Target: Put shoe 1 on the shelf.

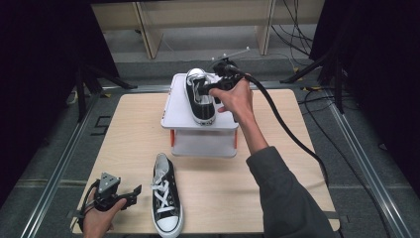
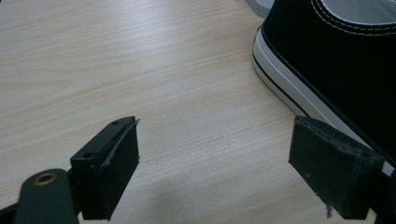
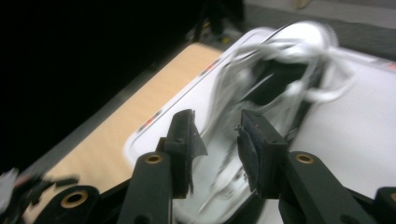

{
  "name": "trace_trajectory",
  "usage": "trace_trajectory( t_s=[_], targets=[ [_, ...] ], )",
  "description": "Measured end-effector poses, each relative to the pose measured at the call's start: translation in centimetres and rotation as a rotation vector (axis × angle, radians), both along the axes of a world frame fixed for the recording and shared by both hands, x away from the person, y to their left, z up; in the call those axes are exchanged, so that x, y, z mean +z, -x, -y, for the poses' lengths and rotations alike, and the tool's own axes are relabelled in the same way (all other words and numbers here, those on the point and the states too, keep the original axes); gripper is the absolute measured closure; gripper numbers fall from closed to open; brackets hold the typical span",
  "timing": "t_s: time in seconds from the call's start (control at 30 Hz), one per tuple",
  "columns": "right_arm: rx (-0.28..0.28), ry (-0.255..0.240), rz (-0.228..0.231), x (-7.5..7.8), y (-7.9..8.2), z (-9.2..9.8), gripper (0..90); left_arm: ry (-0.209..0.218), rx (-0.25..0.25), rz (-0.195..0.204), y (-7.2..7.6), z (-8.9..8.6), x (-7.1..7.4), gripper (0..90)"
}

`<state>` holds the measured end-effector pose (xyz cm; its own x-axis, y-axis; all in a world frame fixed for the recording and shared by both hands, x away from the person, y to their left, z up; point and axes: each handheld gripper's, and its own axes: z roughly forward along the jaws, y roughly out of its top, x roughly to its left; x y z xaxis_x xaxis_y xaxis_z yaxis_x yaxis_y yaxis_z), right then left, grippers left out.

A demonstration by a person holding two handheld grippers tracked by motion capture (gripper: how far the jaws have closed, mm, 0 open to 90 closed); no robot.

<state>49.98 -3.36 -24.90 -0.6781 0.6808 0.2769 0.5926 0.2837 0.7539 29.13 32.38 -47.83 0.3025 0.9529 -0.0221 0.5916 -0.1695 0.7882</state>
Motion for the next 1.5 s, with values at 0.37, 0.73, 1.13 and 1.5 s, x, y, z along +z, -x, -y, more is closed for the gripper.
trace_trajectory(
  t_s=[0.37,0.73,1.13,1.5],
  targets=[
    [0.117,0.114,0.024,-1.7,0.9,-1.7,79.4,-0.002,0.009,-0.002,0.1,0.0,0.0,15.6],
    [0.081,0.053,0.019,-1.0,0.7,-3.6,85.8,-0.007,0.004,-0.002,-0.1,0.0,-0.1,15.6],
    [0.051,0.064,-0.017,-1.5,1.4,-5.4,78.9,-0.003,0.007,-0.003,0.1,0.1,0.0,15.5],
    [0.152,0.043,0.130,0.7,5.6,-2.7,53.5,-0.004,0.008,-0.001,0.1,-0.2,0.0,15.5]
  ],
)
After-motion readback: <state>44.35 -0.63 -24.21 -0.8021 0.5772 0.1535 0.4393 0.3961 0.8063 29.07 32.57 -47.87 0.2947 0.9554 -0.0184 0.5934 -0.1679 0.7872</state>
